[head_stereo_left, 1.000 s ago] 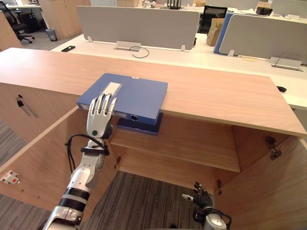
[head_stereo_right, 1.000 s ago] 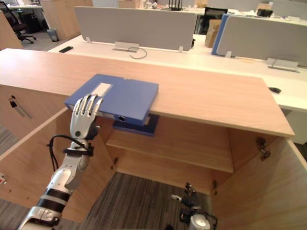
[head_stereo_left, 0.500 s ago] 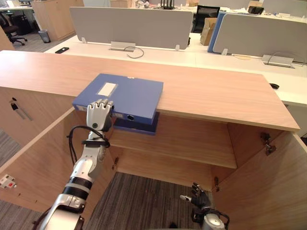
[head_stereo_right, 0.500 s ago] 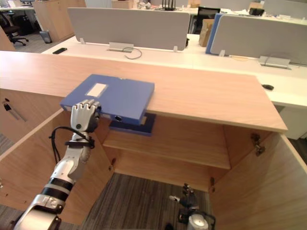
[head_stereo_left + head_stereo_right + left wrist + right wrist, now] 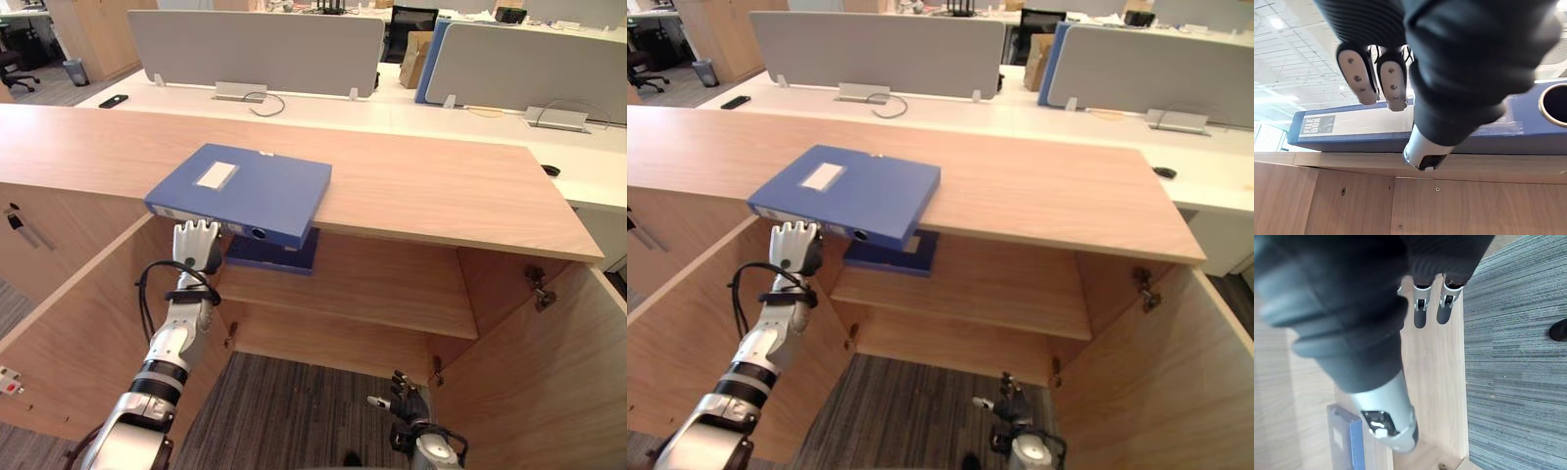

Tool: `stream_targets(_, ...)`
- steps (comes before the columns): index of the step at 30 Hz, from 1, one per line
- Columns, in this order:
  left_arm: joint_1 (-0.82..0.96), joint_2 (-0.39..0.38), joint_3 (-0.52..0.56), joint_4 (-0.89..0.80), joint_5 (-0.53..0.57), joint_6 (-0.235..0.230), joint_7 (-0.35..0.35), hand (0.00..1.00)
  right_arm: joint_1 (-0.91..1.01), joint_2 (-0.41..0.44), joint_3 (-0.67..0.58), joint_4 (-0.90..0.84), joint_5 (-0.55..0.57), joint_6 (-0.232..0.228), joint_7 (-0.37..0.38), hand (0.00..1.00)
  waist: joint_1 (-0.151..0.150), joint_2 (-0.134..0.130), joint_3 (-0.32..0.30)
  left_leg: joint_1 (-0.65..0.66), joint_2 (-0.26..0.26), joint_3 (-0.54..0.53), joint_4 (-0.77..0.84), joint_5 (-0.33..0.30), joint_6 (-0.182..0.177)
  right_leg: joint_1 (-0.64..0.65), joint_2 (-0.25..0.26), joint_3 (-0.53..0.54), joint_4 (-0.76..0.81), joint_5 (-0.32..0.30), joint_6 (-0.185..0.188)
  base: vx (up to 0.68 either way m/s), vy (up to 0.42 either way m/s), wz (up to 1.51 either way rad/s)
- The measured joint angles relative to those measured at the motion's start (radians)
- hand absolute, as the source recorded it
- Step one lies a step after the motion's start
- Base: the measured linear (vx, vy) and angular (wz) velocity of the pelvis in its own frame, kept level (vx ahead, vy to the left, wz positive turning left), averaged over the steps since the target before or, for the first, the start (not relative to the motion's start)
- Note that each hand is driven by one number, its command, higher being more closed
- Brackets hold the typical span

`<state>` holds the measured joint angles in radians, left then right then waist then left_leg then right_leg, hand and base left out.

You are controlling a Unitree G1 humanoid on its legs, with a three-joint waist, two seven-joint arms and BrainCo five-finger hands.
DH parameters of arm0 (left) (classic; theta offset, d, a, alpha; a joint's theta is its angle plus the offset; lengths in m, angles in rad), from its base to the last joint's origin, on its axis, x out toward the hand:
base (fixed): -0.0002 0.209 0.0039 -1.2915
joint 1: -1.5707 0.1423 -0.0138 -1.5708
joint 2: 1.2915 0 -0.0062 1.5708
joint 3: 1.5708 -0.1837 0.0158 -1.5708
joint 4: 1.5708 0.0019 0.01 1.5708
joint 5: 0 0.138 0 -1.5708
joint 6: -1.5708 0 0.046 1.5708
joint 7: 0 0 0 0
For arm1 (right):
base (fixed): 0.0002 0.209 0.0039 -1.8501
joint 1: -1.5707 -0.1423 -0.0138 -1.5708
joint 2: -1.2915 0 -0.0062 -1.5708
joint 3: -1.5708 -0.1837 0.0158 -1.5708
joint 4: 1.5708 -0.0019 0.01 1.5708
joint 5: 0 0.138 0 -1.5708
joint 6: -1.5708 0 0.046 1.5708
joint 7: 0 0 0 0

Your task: Walk over to the cabinet, pick up the folder, carry it to the office cabinet, place the folder inside the office cabinet, then close the office cabinet door

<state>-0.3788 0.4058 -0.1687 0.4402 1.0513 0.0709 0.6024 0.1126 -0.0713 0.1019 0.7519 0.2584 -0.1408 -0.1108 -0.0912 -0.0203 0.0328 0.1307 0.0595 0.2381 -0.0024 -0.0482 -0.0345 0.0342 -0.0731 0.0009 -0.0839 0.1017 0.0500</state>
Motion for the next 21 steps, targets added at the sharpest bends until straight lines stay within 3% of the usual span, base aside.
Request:
stream_targets(8,-0.017,0.0,0.044,0.002,-0.045,0.019,0.01,1.0,0.0,0.0,0.0,0.008,0.0,0.0,-0.003,0.0,0.0,-0.017,-0.011,0.007,0.0,0.005,-0.003,0.0,0.0,0.002,0.0,0.005,0.0,0.001,0.0,0.0,0.0,-0.01)
stream_targets(9,-0.021,0.0,0.046,0.002,-0.047,0.021,0.015,0.0,0.0,0.0,0.0,0.008,0.0,0.0,-0.003,0.0,0.0,-0.018,-0.011,0.008,-0.001,0.005,-0.006,0.0,0.0,0.002,0.0,0.005,0.0,0.001,0.0,0.0,0.0,0.0)
stream_targets(21,-0.033,-0.044,0.043,-0.103,-0.048,0.022,0.038,0.0,0.0,0.001,0.0,0.008,-0.004,0.002,-0.016,0.0,0.002,-0.018,-0.011,0.012,-0.003,0.008,-0.011,0.002,0.002,0.004,-0.001,0.003,0.001,0.001,0.0,0.0,0.0,0.0)
